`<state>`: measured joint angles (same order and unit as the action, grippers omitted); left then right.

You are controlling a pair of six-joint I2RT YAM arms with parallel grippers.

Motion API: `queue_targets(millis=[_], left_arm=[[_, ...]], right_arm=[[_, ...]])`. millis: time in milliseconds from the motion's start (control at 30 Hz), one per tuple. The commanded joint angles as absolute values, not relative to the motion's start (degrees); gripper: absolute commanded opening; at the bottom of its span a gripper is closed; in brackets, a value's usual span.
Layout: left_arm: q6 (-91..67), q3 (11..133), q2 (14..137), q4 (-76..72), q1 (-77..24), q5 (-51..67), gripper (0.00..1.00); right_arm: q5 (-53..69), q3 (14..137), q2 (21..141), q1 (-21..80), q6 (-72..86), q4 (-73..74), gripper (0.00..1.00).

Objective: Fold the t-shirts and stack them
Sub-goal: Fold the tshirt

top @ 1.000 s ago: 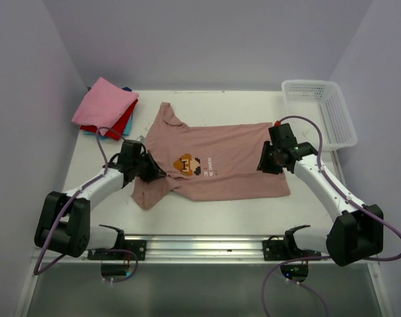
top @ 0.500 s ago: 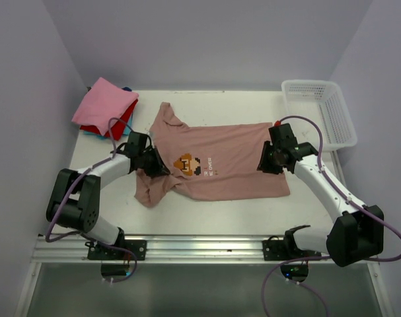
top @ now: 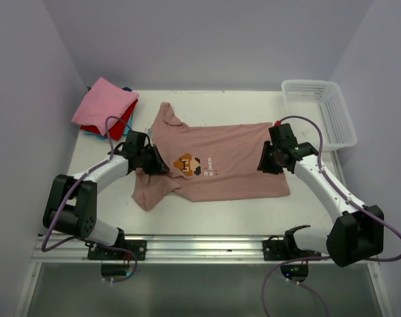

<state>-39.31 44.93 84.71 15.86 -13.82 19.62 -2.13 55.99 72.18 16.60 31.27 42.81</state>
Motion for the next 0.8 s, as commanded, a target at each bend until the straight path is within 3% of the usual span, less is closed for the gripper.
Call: queue_targets(millis=[0,67,767], left_arm=[[-37.97,45.70,85.16,14.68,-13.54,18.99,0.12],[-37.79,45.53,85.60,13.71,-13.54,19.07,0.00],[-27.34,60.46,100.10,15.38,-13.54,24.69,0.00]], right_arm=[[-3.43,56.16,70.58,16.88,31.20,42.63,0.29],[-3.34,56.16,70.58,16.88,31.20,42.63,0.28],[-3.08,55.99,70.84,16.87,31.11,42.10,0.27]])
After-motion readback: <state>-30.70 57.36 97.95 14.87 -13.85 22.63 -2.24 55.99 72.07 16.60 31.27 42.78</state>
